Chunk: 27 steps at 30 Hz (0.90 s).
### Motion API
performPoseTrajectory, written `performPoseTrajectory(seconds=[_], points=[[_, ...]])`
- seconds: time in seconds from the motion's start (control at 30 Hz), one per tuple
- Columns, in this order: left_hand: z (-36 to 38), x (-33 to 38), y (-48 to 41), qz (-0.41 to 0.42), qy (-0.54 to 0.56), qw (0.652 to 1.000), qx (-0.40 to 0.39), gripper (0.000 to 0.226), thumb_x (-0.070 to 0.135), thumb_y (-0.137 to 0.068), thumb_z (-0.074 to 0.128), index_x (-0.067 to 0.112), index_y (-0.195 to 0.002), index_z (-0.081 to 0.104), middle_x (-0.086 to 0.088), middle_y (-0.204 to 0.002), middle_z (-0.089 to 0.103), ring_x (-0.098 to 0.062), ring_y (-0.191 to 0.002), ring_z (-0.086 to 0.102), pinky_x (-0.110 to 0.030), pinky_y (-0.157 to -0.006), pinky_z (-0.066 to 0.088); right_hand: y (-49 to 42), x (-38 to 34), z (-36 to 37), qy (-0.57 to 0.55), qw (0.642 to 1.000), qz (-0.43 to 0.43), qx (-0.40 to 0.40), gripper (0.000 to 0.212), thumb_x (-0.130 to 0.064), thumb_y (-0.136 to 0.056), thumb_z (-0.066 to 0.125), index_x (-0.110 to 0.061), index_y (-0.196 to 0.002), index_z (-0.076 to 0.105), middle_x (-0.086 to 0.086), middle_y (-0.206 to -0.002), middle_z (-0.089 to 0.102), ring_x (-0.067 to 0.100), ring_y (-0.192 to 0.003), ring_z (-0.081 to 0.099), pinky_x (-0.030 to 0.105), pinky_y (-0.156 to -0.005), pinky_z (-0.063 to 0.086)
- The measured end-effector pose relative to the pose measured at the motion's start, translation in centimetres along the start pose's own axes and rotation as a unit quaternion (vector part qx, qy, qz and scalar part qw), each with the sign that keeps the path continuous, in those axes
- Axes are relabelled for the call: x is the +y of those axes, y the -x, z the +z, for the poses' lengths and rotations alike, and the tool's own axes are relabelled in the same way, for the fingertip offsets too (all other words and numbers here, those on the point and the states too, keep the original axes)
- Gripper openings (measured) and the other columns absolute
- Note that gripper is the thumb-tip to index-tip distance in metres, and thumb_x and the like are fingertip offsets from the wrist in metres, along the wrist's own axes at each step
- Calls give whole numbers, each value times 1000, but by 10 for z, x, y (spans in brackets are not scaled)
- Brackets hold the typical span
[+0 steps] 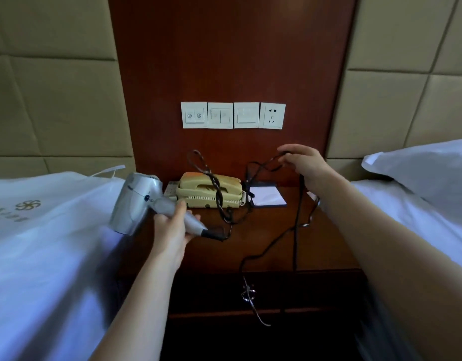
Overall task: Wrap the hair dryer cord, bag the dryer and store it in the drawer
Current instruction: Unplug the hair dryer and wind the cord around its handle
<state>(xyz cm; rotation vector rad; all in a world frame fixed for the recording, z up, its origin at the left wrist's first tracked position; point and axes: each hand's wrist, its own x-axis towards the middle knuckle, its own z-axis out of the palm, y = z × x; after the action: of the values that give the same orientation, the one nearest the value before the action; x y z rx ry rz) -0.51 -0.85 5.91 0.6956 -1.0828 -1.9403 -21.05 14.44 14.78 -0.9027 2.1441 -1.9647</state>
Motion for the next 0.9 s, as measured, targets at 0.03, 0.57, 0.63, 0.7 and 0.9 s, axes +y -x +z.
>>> performPoseTrajectory(seconds=[0.03, 0.57, 0.63, 0.7, 0.9], points=[[4, 1, 2, 3, -3, 1000, -15, 32, 17, -96, 52, 6, -126, 46, -6, -91, 56, -19, -78, 61, -38, -69, 51, -5, -9, 5, 6, 1000, -20, 23, 27, 3, -91, 44, -11, -101, 65, 1, -74, 60, 7, -65, 52, 8, -53, 39], [13, -12, -55, 68, 16, 996, 48, 44, 18, -94, 53, 8, -133, 38, -9, -100, 62, -19, -80, 64, -38, -69, 52, -119, -31, 72, 225, 959, -87, -150, 48, 14, -85, 39, -4, -128, 49, 17, -122, 53, 28, -120, 47, 34, -93, 42], [10, -19, -63, 90, -26, 992, 80, 49, 17, -93, 54, 6, -136, 33, -15, -108, 61, -18, -78, 65, -39, -74, 53, -119, -13, 80, 251, 948, -50, -189, 51, 13, -85, 38, -4, -133, 44, 14, -133, 46, 26, -128, 39, 33, -97, 36], [7, -26, -69, 102, -40, 989, 104, 55, 14, -93, 54, 5, -139, 24, -18, -111, 57, -17, -73, 64, -40, -78, 52, -114, 6, 89, 249, 949, -20, -194, 56, 10, -88, 35, -6, -142, 34, 12, -149, 33, 25, -139, 28, 30, -105, 30], [6, -36, -66, 84, -43, 990, 100, 50, 15, -94, 53, 5, -134, 24, -8, -92, 56, -17, -71, 63, -43, -82, 53, -79, 36, 108, 284, 931, 10, -230, 41, -11, -99, 31, -6, -139, 40, 12, -142, 43, 26, -125, 45, 29, -94, 37]])
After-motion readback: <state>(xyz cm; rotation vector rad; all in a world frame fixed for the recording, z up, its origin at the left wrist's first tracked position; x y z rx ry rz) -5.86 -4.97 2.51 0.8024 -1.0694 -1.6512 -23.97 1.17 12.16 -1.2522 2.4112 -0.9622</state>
